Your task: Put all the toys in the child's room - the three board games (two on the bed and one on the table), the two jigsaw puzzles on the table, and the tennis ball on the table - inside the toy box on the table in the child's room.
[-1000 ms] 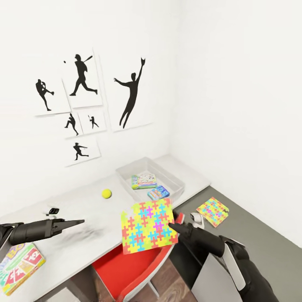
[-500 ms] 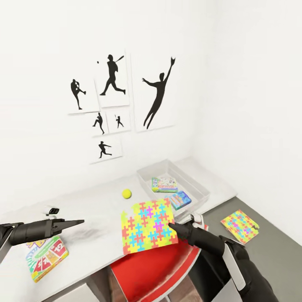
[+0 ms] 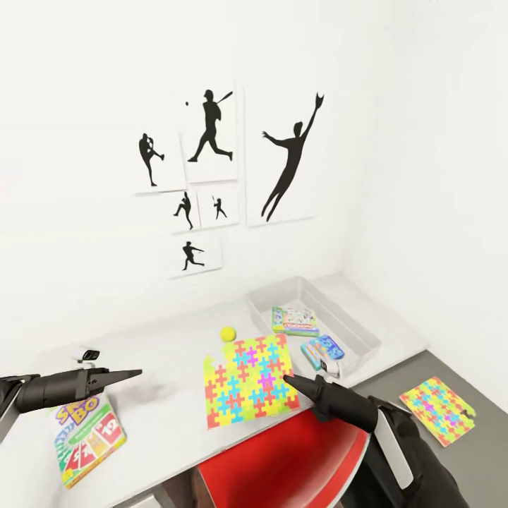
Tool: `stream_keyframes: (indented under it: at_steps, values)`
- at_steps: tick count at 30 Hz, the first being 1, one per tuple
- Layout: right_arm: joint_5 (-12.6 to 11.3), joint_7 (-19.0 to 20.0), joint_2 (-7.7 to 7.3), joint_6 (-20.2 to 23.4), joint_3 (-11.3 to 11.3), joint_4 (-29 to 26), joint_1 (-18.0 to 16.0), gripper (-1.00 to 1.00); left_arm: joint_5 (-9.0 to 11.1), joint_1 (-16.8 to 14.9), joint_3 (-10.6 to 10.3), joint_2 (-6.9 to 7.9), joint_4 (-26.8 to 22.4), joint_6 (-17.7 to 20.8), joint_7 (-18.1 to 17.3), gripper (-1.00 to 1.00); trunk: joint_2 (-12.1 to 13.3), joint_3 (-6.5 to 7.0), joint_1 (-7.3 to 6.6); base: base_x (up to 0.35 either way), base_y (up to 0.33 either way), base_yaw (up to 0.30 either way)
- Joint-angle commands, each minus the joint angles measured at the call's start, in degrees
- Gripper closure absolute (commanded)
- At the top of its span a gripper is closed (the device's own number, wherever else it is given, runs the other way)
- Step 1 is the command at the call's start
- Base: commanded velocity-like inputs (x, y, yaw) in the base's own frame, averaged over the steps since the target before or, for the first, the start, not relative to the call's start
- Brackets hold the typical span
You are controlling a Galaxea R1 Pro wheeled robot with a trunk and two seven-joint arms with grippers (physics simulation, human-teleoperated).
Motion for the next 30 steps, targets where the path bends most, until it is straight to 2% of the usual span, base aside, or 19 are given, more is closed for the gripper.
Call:
stream_keyframes:
  at_steps: [1,9,25,30]
  values:
    - [-0.2,0.1,-0.01,0.5,0.0,0.0,0.0,1.00,0.0,0.0,0.0,0.02,0.0,0.6,-0.2,-1.00,-0.1,-0.12,0.05,0.164,0.000,-0.014]
    - [-0.3,0.1,-0.01,0.5,0.0,0.0,0.0,1.00,0.0,0.0,0.0,0.02,0.0,0.6,-0.2,-1.00,-0.1,0.20,0.05,0.051,0.000,-0.101]
    - [-0.3,0.0,-0.01,0.4,-0.1,0.4,0.0,1.00,0.0,0.0,0.0,-0.06,0.0,0.5,-0.2,-1.00,-0.1,0.26,0.05,0.112,0.000,-0.008]
    - [-0.3,0.0,-0.01,0.4,-1.2,0.6,0.0,1.00,0.0,0.0,0.0,-0.07,0.0,0.5,-0.2,-1.00,-0.1,0.26,0.05,0.110,0.000,0.000]
